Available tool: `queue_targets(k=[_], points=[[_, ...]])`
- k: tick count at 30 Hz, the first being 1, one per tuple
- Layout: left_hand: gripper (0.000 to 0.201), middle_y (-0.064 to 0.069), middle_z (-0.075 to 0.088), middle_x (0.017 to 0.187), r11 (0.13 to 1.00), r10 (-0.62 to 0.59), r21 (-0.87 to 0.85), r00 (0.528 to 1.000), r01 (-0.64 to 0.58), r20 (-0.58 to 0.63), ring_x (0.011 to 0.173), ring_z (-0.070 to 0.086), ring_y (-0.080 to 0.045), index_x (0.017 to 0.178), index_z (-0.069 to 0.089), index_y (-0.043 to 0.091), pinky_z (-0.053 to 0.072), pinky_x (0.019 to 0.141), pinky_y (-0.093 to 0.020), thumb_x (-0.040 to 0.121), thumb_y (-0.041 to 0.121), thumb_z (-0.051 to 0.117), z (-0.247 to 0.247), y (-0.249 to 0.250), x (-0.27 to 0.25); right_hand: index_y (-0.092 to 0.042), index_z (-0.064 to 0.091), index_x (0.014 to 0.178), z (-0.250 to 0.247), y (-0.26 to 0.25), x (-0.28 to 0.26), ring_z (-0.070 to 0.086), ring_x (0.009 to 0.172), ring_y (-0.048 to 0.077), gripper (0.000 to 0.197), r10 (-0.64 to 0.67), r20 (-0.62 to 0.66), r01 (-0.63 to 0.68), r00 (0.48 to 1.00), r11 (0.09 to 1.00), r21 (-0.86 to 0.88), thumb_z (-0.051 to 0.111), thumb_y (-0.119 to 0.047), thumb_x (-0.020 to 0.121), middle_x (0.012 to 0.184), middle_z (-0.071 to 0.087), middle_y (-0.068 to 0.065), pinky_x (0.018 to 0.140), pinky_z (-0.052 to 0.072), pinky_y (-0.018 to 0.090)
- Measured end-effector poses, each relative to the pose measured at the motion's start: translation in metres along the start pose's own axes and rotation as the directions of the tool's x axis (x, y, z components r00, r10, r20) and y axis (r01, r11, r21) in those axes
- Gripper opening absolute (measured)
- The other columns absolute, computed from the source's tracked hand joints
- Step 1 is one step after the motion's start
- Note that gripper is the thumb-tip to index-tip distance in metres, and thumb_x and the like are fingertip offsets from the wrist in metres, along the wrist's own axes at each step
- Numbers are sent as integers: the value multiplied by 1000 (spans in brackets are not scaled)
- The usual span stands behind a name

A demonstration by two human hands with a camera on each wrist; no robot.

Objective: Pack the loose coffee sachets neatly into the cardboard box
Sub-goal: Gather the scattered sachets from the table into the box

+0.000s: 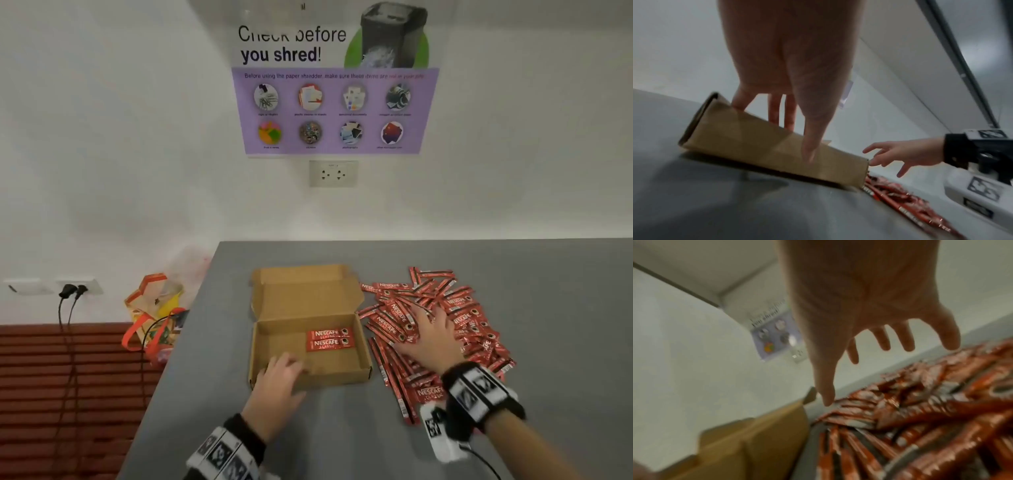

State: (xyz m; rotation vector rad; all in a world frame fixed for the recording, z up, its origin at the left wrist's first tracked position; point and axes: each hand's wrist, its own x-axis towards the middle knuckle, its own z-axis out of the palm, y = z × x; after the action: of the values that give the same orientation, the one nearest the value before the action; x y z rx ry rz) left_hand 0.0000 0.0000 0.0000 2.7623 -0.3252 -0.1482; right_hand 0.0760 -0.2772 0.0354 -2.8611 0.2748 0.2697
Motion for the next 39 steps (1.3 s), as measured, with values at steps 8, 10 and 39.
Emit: queue_targets(k=[8,10,39], points=[[27,1,64,121,982,-63,-179,998,60,-9,116,56,-14,116,65,15,38,102,-23,89,18,61,-3,-20,34,-25,3,149,13,-10,42,11,142,37,111,40,143,-5,989,971,-239,52,-80,67,156,6,13,106,25,62],[27,0,65,120,974,-47,-224,999,43,-13,115,57,-13,114,67,14,39,103,-24,87,16,63,-5,-23,42,-25,10,149,16,-16,48,15,141,36,100,27,136,8,990,967,-253,49,-77,73,155,11,12,105,27,61],[27,-8,67,116,932,-105,-348,994,99,0,110,60,-18,111,68,6,38,94,-15,85,11,66,-5,-31,72,-7,50,120,-38,-121,16,51,94,17,29,-536,-64,540,842,836,99,52,-18,94,110,48,5,91,47,28]])
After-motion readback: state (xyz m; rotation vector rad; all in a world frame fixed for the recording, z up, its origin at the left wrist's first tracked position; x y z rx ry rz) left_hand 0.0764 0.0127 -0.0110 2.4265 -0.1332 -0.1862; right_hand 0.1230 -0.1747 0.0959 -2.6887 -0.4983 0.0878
